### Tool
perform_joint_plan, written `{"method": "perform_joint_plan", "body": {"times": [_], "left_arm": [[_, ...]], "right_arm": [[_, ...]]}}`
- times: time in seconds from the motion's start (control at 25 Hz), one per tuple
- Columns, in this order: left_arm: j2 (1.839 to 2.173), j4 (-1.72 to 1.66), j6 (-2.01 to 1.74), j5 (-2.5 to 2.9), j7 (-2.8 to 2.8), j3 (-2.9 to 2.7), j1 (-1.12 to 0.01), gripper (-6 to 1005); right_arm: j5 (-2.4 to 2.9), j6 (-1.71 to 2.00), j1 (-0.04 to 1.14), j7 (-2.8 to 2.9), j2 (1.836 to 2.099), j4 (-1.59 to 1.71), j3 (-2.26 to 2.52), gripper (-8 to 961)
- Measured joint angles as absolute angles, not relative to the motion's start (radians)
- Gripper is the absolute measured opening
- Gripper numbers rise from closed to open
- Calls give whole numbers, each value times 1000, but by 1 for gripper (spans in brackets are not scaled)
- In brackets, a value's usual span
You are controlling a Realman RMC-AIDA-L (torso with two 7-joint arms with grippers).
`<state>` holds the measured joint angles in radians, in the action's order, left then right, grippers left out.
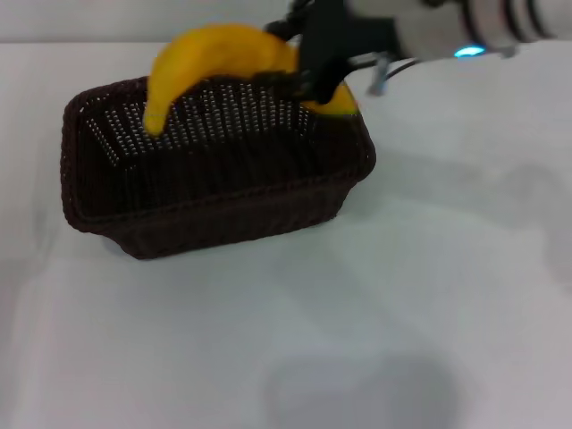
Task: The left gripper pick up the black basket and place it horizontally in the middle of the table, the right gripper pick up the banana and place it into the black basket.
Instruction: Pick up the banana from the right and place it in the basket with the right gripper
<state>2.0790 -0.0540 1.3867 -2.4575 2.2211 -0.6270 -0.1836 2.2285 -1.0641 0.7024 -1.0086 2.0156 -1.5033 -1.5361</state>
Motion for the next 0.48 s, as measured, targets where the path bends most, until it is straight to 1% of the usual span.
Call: {"method": "perform_joint_plan", "body": {"times": [0.28, 0.48], "left_arm": [[2078, -55, 1385, -2454, 2221, -631, -194, 882], [2078, -55, 1380, -2453, 2225, -631, -195, 882]], "right_arm": [[2143, -880, 821, -1034, 2023, -1239, -1392, 530], [2106, -828, 818, -1051, 2022, -1223, -1367, 536]]}}
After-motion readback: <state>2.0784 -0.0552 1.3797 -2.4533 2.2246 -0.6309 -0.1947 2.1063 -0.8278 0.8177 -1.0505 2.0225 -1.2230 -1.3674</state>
